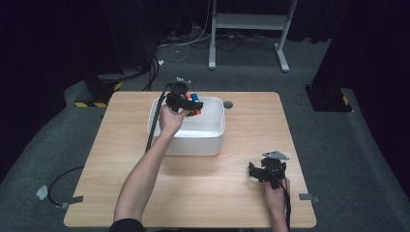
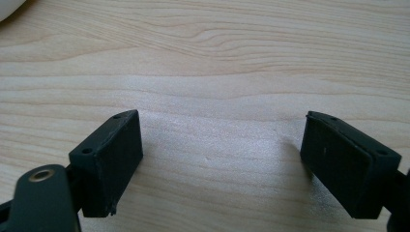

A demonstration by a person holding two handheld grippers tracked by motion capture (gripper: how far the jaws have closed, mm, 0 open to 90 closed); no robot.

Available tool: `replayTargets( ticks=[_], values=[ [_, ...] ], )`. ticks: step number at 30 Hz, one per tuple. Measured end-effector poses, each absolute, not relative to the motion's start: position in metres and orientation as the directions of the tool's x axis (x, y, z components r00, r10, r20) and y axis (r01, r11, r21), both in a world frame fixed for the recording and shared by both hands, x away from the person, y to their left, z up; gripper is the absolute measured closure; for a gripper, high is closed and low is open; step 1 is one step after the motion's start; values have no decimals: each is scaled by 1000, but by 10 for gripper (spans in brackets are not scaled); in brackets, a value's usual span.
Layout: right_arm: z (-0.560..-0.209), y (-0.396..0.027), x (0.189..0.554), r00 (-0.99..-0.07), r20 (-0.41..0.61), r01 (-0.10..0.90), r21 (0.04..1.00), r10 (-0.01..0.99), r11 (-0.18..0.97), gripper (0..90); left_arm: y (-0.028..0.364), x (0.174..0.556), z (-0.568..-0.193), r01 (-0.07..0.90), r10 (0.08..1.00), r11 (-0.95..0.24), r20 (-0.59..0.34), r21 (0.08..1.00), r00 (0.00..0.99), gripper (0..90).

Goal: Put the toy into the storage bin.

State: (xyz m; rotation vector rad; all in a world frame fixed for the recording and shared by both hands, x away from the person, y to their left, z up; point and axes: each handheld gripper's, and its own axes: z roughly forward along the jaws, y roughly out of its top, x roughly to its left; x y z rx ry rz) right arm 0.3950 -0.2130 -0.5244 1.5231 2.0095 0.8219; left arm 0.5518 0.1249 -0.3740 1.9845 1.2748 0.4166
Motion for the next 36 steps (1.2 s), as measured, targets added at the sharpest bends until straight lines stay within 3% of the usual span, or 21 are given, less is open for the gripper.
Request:
replayTargets(
  ticks=[36],
  values=[
    [-524,-213,394,-271,-21,672,712,962,205,145,125,550,-379,670,890,-292,-63,683,452,134]
  ],
)
